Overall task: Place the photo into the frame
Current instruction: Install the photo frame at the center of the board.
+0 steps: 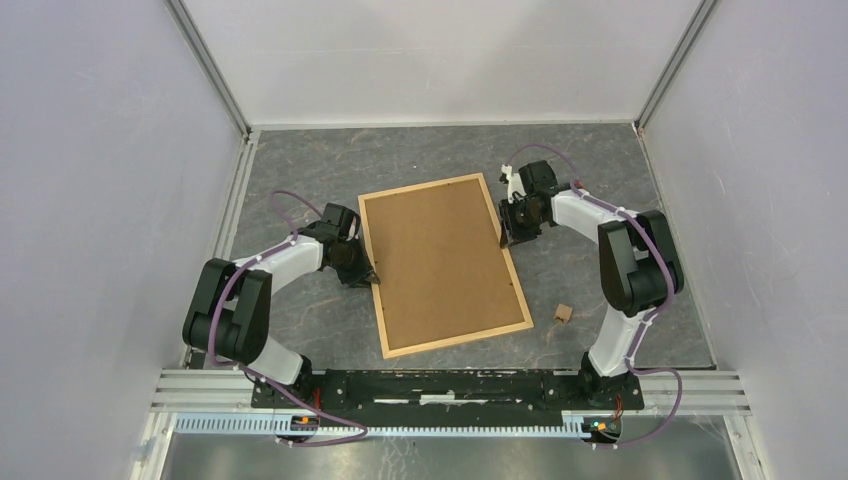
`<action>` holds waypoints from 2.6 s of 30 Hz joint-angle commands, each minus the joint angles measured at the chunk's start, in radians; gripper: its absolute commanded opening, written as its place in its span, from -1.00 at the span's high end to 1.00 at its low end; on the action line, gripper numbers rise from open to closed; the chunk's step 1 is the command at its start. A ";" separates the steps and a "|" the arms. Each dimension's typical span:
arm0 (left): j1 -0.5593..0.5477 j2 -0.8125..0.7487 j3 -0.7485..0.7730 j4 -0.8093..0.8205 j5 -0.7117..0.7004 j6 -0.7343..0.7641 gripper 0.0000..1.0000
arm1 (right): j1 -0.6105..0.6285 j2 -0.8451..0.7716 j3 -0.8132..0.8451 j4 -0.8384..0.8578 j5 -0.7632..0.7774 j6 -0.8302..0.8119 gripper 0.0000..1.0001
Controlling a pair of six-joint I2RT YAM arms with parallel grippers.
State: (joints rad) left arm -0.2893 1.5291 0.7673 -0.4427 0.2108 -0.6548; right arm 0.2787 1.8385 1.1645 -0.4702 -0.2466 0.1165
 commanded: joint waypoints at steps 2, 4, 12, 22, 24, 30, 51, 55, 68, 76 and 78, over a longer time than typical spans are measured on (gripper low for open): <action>0.004 0.042 -0.041 -0.043 -0.096 0.049 0.53 | 0.003 0.084 0.022 0.037 0.079 0.012 0.33; 0.003 0.042 -0.039 -0.044 -0.097 0.052 0.54 | 0.004 0.103 0.035 0.025 0.104 0.018 0.32; 0.003 0.044 -0.036 -0.049 -0.097 0.058 0.56 | 0.071 0.203 0.079 -0.029 0.229 0.049 0.28; 0.003 0.045 -0.036 -0.054 -0.101 0.060 0.57 | 0.131 0.249 0.088 -0.069 0.238 0.032 0.08; 0.001 0.043 -0.036 -0.054 -0.100 0.062 0.57 | 0.131 0.247 0.110 -0.091 0.229 0.013 0.01; 0.001 0.034 -0.040 -0.056 -0.100 0.063 0.57 | 0.087 0.168 0.332 -0.137 0.111 0.004 -0.18; -0.015 0.172 0.207 -0.262 -0.247 0.298 0.27 | 0.050 0.029 0.005 -0.002 0.007 0.007 0.09; -0.014 0.164 0.195 -0.264 -0.226 0.326 0.32 | 0.074 -0.110 -0.187 0.032 -0.036 0.020 0.26; -0.017 0.142 0.216 -0.272 -0.168 0.425 0.72 | 0.058 -0.155 -0.047 -0.124 0.072 -0.006 -0.07; -0.056 0.116 0.181 -0.251 -0.156 0.397 0.95 | 0.021 -0.126 0.048 -0.157 0.136 -0.075 -0.66; -0.058 0.109 0.187 -0.255 -0.162 0.401 0.96 | 0.022 -0.160 0.008 -0.133 0.152 -0.078 -0.76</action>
State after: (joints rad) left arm -0.3298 1.6573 0.9756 -0.6704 0.0914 -0.3202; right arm 0.3092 1.7172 1.1984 -0.5846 -0.1524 0.0769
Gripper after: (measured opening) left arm 0.280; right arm 0.839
